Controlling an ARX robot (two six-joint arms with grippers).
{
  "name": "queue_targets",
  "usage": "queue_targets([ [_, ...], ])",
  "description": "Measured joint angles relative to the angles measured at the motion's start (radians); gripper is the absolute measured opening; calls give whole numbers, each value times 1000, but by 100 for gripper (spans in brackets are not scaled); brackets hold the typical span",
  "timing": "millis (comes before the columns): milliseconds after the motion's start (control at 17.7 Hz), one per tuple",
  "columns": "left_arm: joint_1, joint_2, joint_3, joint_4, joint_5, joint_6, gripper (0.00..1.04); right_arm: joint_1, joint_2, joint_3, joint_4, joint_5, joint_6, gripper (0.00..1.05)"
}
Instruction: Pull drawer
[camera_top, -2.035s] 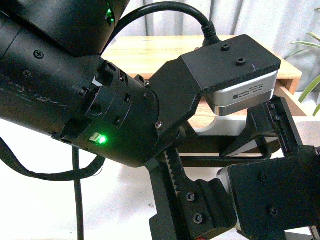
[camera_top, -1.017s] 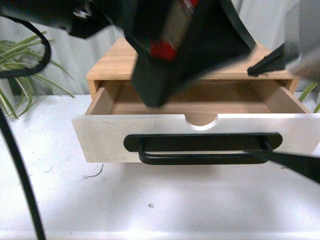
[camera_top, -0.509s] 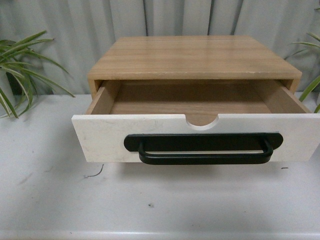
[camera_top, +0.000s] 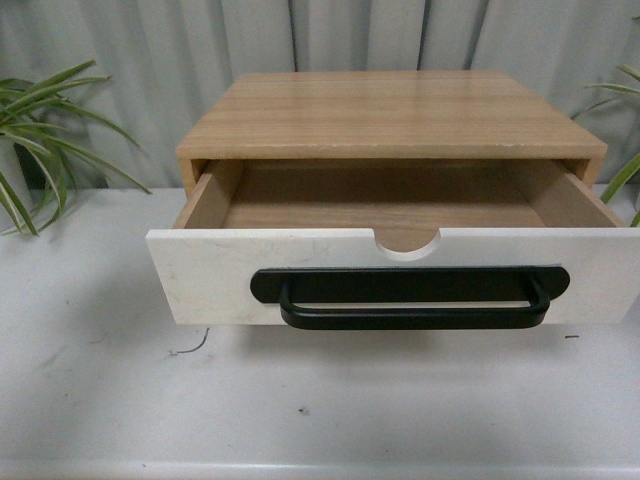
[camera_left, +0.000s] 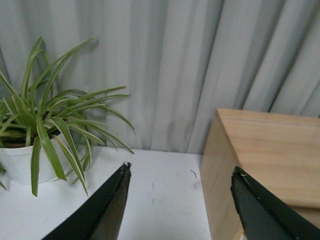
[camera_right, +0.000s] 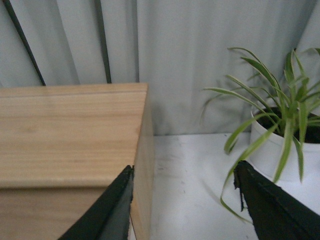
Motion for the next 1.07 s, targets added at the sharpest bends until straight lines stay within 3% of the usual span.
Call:
queue_targets([
  [170, -32, -97, -169, 48, -21, 68, 28, -2, -269, -170, -40, 17, -13, 29],
  [283, -99, -175, -252, 59, -93, 70, 2, -2, -325, -254, -39, 16, -13, 5],
  [1074, -105, -608, -497, -131, -98, 74, 2, -2, -806, -508, -264, 16, -19, 2],
])
